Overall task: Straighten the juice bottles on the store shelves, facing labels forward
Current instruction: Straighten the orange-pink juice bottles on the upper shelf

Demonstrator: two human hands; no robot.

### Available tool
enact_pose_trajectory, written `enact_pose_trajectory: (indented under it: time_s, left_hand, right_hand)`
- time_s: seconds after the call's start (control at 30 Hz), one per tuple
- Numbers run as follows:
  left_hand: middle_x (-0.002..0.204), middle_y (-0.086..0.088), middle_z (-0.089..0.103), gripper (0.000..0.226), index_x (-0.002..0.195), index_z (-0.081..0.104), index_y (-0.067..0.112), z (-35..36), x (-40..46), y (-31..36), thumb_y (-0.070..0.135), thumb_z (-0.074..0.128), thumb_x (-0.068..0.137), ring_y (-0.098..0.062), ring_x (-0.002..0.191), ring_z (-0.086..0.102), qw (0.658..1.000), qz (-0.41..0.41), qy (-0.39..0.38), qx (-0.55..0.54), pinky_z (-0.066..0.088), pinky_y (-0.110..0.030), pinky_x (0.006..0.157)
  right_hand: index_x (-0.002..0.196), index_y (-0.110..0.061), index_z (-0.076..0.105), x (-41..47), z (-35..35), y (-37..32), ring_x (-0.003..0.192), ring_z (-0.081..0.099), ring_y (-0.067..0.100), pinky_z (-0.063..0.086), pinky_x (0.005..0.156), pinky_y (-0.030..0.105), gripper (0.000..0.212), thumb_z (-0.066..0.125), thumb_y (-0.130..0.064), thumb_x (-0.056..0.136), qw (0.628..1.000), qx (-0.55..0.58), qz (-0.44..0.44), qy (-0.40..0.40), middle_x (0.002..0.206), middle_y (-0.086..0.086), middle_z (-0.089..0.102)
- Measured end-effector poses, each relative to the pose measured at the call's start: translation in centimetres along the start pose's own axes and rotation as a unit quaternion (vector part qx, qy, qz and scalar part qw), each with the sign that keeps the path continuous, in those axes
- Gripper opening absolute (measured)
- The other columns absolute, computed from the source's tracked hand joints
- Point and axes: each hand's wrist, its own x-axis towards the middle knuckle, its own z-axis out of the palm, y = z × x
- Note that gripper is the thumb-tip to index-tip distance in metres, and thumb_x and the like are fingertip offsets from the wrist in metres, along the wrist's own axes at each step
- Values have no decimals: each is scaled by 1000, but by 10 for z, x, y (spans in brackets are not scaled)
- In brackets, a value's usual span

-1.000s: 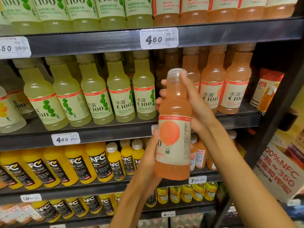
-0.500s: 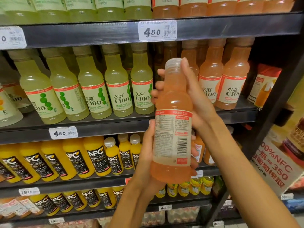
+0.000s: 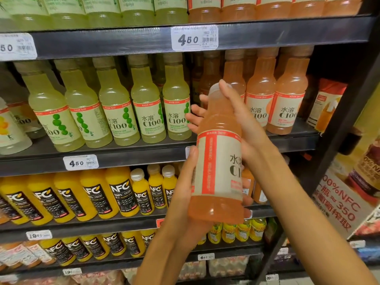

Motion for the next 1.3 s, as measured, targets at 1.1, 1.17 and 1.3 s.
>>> enact_pose_trajectory:
  time_s: [1.1,1.17,1.3]
  left_hand:
    - [107,-18,69,61,125,55,11,22,-17,-9,49,61,77,-33,92,69,993,-25,93,71,58,-43,76]
    - [115,-17,67,66,127,55,15,8,-18,-15,55,64,75,-33,103,66,987,-7,115,110,55,-49,84]
    - [107,2,72,48,105,66,40,-2,-19,-13,60,68,61,-16,100,68,953,46,140,266,57,-32,81]
  right_hand:
    - [113,-9,51,-21,-11,20,58,67,26,58,55,33,32,53,-32,92,996,-7,46,75,72,12,64]
    - [117,-6,53,-22,-11,16,66,69,28,58,60,34,38,49,-37,96,997,-41,-14,58,80,11,67]
    - [130,0,48,-25,-8,9,86,71,24,57,68,33,49,43,-37,98,987,-103,-116,30,100,12,70]
